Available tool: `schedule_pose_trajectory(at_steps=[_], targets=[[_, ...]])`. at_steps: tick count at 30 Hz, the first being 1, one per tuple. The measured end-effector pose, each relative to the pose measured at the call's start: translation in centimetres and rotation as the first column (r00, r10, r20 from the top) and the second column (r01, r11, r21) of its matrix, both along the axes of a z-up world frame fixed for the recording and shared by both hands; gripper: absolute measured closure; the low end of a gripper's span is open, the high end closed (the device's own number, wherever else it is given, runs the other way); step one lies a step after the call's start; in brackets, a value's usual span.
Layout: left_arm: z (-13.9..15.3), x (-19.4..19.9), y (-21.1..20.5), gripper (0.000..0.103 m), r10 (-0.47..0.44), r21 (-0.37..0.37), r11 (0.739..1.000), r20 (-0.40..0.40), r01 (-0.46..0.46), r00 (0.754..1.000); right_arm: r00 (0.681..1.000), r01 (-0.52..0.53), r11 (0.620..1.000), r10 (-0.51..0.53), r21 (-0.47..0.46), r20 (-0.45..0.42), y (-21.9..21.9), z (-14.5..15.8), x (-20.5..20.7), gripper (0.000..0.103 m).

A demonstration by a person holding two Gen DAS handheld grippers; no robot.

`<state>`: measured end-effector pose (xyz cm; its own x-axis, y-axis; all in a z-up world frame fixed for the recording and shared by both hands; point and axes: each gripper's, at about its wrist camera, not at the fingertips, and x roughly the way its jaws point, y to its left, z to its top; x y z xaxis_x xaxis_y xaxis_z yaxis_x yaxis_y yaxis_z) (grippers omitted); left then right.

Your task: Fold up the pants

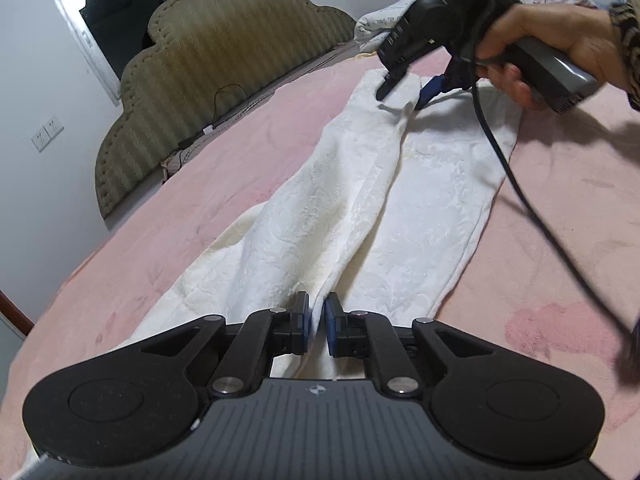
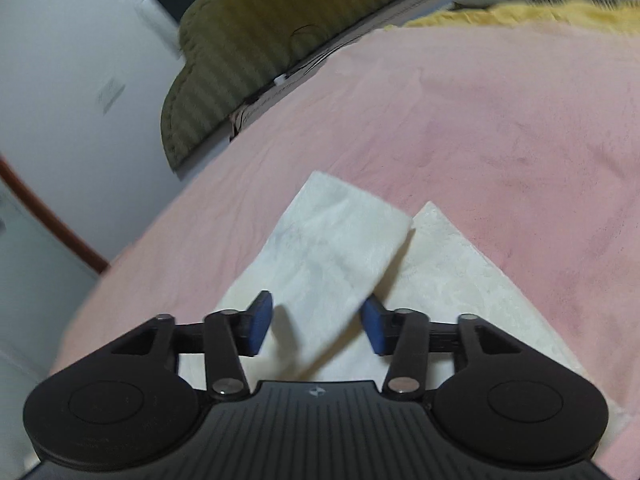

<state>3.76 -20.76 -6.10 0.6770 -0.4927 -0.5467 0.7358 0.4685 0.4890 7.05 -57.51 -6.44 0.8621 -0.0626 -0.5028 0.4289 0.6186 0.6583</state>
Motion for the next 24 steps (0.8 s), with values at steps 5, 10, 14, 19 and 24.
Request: schedule_pose_trajectory(at_steps=[5,10,14,19,24], targets=[[-0.5,-0.5,-0.6,0.098,-0.014,0.026,1.000,0.032,0.013,0.999,0.997,0.034,0.994,-0.041,0.105,0.071,-1.8,-1.0,-1.1,0.096],[0.2,-1.2,-0.1,0.100,-0.019,-0.009,1.000,0.021,0.020,1.000,0.983,0.020,0.992,-0.043,0.125,0.178,-1.7,0.3,-3.0,0.098],[2.1,-0.2,0.7,0.100,-0.021,-0.090,0.996,-0.081,0.014,0.997,0.978,-0.056,0.989,0.027,0.135,0.206,-2.2,2.8,-0.3,0.098],[6.6,4.2,1.5,0.099,0.210,-0.212,0.955,-0.014,-0.208,0.978,0.950,-0.152,0.988,0.144,0.005,0.276,-0.6,10.4,5.5,0.098],[12.7,4.2,4.1,0.099,0.291,-0.429,0.864,0.000,-0.262,0.957,0.834,-0.096,0.978,0.180,-0.184,0.521,1.8,16.9,0.0,0.098]])
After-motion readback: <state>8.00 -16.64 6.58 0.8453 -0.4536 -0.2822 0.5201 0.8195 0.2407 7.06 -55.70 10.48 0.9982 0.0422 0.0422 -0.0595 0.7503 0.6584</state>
